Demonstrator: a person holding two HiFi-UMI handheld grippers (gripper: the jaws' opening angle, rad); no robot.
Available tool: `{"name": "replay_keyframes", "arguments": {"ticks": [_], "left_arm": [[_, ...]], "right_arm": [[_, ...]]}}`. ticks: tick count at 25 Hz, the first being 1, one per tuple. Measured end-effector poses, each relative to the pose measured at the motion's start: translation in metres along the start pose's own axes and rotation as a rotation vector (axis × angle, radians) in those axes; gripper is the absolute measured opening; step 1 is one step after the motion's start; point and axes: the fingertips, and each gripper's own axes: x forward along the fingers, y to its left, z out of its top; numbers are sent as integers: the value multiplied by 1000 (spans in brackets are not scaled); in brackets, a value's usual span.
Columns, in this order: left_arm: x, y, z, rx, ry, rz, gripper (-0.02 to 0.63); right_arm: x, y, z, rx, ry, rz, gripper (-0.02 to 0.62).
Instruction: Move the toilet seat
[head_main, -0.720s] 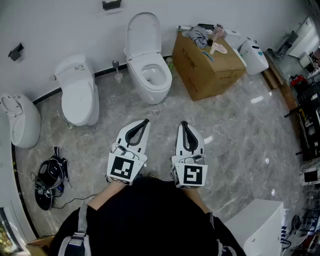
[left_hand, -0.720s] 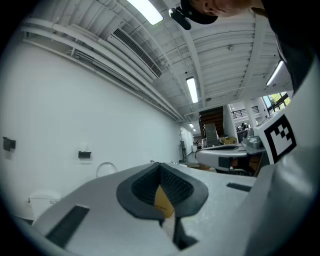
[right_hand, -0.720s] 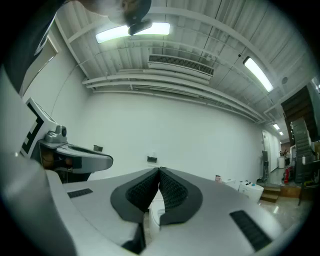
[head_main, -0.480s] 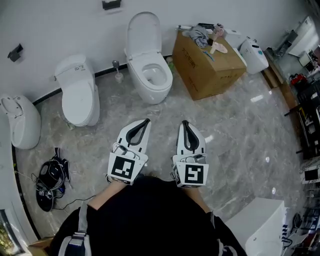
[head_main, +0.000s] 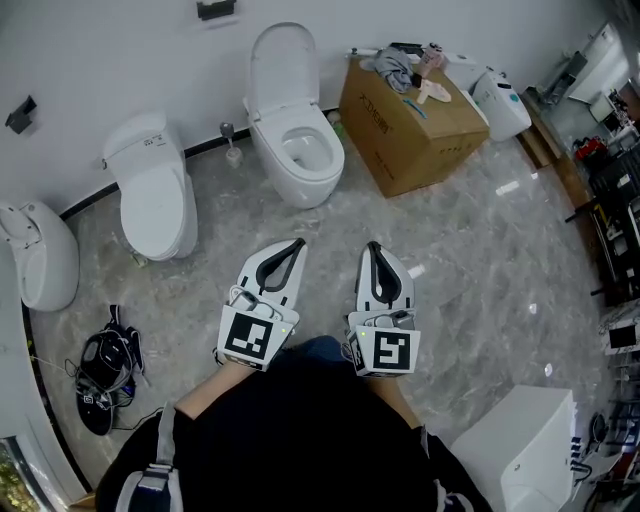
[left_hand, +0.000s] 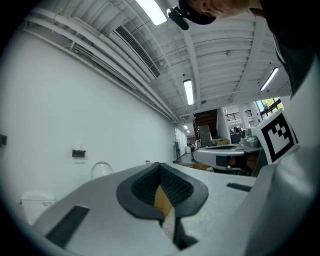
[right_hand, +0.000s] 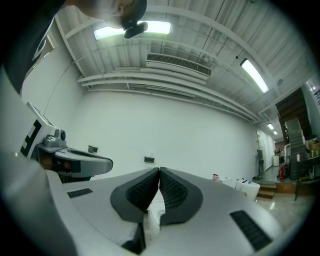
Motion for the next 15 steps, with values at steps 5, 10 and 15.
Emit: {"name": "replay_keyframes", "arguments": {"ticks": [5,10,15], "left_arm": [[6,11,-10,-9,-1,-18,7],[28,19,-16,-32,18,-19,7],[71,37,-15,-17,-9,-11,8]], "right_arm": [[6,4,-14,12,27,-7,25],[27,-9,-19,15,21,-8,25],[70,-30,-29,18,13,13,25]]}}
